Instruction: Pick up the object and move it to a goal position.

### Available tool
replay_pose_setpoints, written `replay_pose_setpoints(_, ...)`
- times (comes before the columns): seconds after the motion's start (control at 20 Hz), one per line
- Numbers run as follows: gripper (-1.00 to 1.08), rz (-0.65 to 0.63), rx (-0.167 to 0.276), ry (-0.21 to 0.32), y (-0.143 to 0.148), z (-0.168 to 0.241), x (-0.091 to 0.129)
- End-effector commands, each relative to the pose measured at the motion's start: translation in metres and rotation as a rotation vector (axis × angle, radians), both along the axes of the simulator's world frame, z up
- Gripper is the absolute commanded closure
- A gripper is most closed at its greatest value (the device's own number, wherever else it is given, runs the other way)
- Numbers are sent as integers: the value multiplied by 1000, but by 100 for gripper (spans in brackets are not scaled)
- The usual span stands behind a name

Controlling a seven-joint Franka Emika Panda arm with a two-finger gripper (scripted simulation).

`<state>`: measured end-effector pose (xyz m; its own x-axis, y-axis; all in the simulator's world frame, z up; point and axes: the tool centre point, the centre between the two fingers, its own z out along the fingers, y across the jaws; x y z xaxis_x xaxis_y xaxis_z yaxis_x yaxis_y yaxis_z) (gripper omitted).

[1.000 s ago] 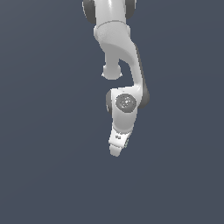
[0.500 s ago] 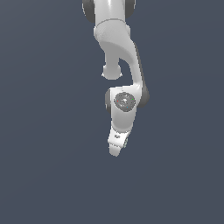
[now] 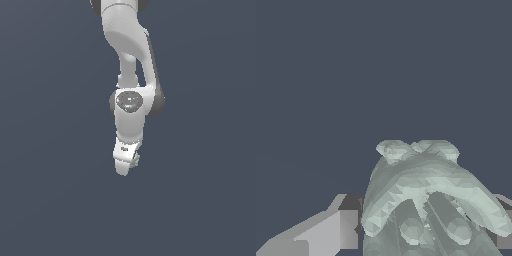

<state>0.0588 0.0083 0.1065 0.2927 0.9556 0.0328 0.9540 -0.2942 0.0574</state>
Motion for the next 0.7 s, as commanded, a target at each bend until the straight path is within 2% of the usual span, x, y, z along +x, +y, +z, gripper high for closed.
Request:
replay_pose_setpoints(0.0,108,22,3,-23,-13,19,3)
replay_pose_setpoints(0.65,108,158,32,-155,-88,127,19)
